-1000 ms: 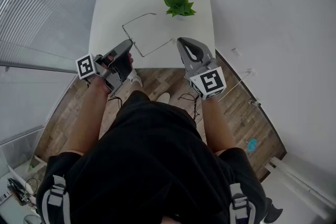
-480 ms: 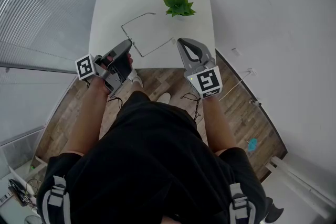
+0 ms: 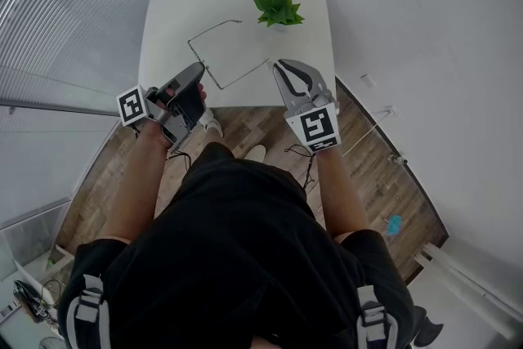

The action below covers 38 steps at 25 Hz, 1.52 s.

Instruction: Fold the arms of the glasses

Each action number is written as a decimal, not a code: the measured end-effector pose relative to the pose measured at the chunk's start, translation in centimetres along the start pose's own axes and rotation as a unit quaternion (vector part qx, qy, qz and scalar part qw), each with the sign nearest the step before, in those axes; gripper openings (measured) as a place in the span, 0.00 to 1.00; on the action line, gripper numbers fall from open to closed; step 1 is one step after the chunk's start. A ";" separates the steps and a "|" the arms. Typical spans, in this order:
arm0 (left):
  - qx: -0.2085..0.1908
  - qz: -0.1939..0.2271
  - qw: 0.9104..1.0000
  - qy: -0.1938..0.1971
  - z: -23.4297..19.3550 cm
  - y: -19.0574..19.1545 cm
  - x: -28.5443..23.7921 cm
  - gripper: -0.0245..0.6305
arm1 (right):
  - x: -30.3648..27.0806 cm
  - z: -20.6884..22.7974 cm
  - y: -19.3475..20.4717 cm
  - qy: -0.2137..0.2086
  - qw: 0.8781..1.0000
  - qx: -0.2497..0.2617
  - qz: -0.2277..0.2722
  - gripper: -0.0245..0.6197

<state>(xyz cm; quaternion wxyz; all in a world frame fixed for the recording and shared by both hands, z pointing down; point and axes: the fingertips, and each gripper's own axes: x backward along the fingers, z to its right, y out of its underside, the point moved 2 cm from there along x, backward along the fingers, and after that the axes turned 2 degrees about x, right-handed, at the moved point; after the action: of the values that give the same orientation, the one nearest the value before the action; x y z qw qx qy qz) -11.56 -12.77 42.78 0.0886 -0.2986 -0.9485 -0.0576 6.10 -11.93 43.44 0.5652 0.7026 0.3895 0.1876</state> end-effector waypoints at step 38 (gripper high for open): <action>0.024 0.000 1.000 0.009 0.3 -0.3 2.2 0.06 | -3.8 -4.4 2.3 0.050 0.944 0.302 -0.124 0.10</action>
<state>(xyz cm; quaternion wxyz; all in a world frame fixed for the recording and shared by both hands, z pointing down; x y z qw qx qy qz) -13.60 -11.71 42.88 0.1042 -0.2961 -0.9487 -0.0375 1.42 -12.11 47.51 0.3249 0.7762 0.5397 0.0243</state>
